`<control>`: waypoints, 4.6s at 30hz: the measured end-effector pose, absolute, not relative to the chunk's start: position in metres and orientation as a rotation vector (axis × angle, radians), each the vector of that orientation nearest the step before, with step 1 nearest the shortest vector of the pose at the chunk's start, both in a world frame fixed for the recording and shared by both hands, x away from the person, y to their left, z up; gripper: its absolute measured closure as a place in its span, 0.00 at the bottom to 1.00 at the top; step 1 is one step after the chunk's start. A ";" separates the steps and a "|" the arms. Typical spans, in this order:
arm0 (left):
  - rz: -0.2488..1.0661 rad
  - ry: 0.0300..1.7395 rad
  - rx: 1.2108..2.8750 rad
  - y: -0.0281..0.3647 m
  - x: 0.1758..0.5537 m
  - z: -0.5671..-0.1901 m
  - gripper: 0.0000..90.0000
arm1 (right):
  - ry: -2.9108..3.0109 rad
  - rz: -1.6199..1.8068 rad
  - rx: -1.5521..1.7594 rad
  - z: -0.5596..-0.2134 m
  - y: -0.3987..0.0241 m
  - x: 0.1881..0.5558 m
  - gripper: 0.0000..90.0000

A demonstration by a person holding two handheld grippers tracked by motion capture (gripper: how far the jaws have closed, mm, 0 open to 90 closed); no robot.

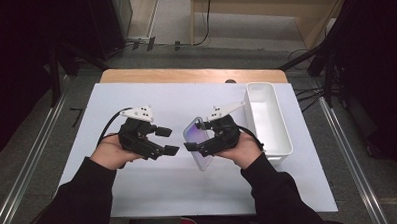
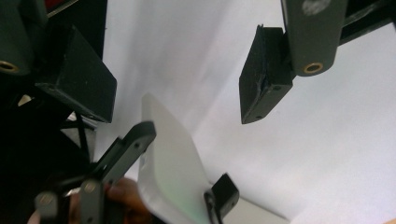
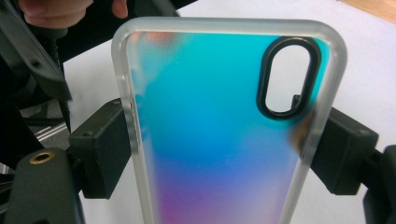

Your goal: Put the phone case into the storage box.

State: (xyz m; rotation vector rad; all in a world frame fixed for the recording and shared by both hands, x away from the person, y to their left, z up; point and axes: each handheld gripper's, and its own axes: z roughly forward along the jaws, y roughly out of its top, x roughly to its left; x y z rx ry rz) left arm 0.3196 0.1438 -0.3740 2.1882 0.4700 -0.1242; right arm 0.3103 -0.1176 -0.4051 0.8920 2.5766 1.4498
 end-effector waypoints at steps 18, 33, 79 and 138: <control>-0.066 0.484 2.223 0.151 0.304 -0.413 0.31 | 2.577 1.445 0.890 -0.402 -0.123 0.309 0.17; -0.013 0.554 2.247 0.170 0.293 -0.441 0.31 | 2.560 1.447 0.894 -0.398 -0.128 0.309 0.17; 0.037 0.663 2.216 0.192 0.278 -0.457 0.31 | 2.403 1.370 1.062 -0.370 -0.160 0.307 0.17; 0.076 0.782 2.150 0.205 0.265 -0.458 0.31 | 2.025 1.299 1.343 -0.329 -0.267 0.338 0.17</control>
